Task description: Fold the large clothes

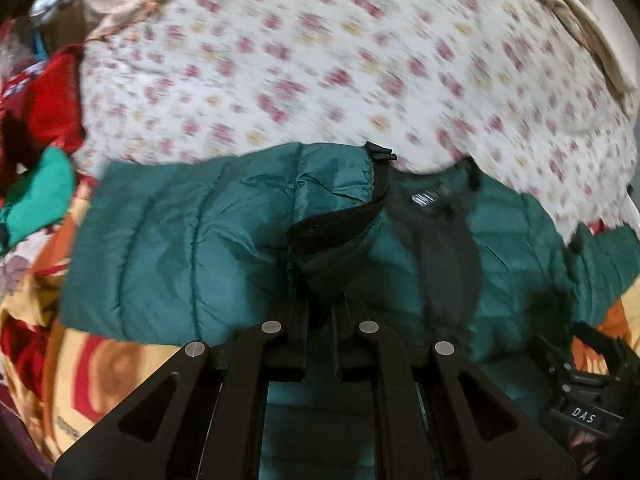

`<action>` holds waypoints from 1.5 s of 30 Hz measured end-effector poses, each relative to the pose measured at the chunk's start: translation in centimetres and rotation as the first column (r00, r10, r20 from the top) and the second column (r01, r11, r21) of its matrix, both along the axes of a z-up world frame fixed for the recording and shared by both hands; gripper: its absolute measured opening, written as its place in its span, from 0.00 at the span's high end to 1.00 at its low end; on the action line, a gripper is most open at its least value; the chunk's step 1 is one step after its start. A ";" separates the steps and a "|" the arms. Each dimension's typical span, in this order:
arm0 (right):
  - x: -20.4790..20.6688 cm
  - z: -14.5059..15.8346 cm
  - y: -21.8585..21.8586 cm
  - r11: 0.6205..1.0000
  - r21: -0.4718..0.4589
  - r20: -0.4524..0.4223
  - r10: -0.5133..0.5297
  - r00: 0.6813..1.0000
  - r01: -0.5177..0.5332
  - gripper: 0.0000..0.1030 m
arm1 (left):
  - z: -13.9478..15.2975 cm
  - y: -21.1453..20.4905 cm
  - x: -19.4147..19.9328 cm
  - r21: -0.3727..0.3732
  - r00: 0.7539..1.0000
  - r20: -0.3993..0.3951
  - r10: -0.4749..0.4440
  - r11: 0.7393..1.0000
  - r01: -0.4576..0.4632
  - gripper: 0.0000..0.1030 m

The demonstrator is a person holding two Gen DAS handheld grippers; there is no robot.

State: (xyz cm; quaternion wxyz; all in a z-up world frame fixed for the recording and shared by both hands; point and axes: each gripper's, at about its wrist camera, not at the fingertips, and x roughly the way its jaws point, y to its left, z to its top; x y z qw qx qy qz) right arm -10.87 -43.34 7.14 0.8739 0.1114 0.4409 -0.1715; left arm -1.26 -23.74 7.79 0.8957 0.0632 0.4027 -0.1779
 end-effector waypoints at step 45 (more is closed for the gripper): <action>6.8 -4.7 5.0 0.973 0.168 0.021 0.159 0.987 -0.160 0.81 | -0.8 10.6 0.7 -0.043 0.992 -0.092 0.081 0.995 -0.085 0.40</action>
